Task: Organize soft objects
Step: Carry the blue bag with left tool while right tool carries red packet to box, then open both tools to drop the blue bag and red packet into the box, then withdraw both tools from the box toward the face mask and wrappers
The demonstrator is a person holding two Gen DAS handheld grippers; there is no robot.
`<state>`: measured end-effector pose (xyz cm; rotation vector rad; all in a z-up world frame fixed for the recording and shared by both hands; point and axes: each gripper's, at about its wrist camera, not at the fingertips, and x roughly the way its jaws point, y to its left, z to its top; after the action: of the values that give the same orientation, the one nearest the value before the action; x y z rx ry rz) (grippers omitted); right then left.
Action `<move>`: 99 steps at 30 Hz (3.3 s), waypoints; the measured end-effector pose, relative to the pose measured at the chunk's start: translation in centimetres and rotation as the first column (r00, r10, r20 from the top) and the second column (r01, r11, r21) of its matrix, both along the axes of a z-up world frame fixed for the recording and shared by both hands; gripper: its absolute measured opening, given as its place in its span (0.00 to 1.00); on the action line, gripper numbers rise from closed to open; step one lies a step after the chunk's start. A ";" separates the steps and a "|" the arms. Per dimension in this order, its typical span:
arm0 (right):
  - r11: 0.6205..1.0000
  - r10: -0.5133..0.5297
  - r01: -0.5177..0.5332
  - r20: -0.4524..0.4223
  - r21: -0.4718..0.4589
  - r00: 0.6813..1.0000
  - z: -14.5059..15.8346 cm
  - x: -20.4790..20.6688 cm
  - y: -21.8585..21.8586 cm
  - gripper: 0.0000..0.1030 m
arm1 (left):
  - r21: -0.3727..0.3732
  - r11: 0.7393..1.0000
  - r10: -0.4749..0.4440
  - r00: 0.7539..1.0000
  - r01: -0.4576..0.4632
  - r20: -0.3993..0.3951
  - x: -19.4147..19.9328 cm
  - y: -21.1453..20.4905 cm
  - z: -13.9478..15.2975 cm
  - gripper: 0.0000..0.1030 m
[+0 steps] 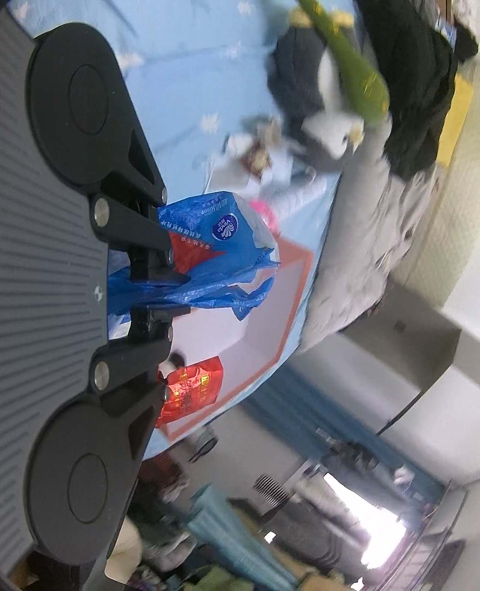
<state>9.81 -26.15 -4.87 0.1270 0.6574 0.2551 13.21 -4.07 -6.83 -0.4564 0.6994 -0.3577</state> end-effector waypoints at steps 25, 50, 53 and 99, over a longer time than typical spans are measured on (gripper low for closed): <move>0.985 -0.160 0.158 0.029 0.069 0.987 3.6 8.1 -8.5 0.55 | 0.003 0.966 -0.256 0.965 0.257 -0.058 18.7 -9.5 7.4 0.10; 0.991 -0.132 0.116 -0.307 -0.070 0.942 -1.8 18.9 -9.7 0.60 | 0.146 0.940 -0.247 0.909 0.310 -0.336 28.1 -13.4 0.3 0.43; 0.990 -0.137 0.124 -0.307 -0.062 0.942 -1.9 18.7 -10.0 0.64 | 0.161 0.939 -0.244 0.919 0.304 -0.309 27.6 -13.1 0.7 0.43; 0.998 -0.054 0.055 0.046 -0.025 0.997 -1.2 0.3 -3.4 0.64 | 0.282 0.957 -0.095 0.991 0.064 0.099 1.4 -3.5 2.5 0.49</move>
<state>10.14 -29.59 -6.04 0.1134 0.6115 0.1962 14.57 -7.60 -4.36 -0.1401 0.6482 -0.3518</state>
